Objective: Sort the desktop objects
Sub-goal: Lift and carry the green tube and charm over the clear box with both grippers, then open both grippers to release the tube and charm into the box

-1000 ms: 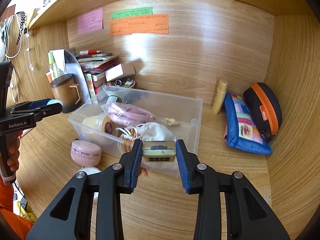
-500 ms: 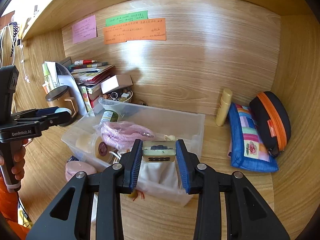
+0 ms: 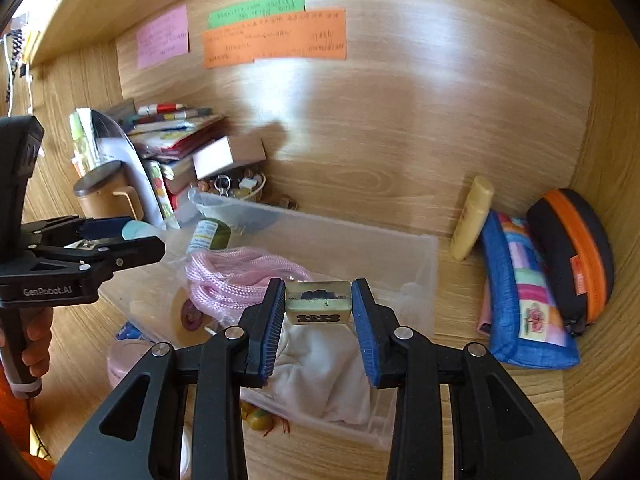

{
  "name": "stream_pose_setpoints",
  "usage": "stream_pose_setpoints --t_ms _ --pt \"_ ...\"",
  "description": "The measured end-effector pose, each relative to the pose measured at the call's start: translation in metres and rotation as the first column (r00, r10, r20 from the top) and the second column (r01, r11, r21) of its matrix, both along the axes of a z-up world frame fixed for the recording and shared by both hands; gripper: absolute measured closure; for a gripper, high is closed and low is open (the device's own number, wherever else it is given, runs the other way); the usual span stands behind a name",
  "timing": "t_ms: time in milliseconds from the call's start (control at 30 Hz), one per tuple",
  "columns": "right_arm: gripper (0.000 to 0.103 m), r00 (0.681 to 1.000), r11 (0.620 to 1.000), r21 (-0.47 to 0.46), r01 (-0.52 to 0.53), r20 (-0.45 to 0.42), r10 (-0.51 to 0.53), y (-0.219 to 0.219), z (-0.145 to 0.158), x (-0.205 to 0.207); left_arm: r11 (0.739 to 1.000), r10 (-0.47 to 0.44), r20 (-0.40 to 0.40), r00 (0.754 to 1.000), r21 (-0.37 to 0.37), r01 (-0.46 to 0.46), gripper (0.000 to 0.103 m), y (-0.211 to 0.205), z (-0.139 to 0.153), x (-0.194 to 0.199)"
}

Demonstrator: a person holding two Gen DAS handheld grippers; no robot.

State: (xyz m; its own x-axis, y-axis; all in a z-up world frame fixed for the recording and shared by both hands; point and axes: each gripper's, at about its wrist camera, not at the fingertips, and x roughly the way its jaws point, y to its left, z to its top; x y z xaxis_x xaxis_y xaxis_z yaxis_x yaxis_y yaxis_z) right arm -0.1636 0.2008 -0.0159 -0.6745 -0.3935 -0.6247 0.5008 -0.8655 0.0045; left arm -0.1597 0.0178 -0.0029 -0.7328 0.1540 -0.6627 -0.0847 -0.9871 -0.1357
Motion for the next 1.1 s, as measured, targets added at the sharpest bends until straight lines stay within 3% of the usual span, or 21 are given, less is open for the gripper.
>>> stream_pose_setpoints --t_ms 133,600,900,1100 --pt "0.072 1.0 1.0 0.01 0.0 0.031 0.0 -0.003 -0.011 -0.009 1.0 -0.004 0.024 1.0 0.009 0.004 0.03 0.001 -0.006 -0.011" --pt "0.072 0.995 1.0 0.015 -0.002 0.1 0.001 -0.007 -0.031 -0.023 0.995 0.013 0.007 1.0 -0.095 -0.013 0.03 0.014 -0.012 -0.018" --pt "0.071 0.995 1.0 0.017 0.001 0.099 -0.002 -0.007 -0.031 -0.022 0.997 0.016 0.021 1.0 -0.079 -0.014 0.03 0.011 -0.012 -0.019" --pt "0.053 0.998 1.0 0.01 0.004 0.056 -0.005 -0.005 -0.022 -0.014 0.997 0.022 0.013 1.0 -0.073 -0.021 0.028 0.008 -0.006 -0.013"
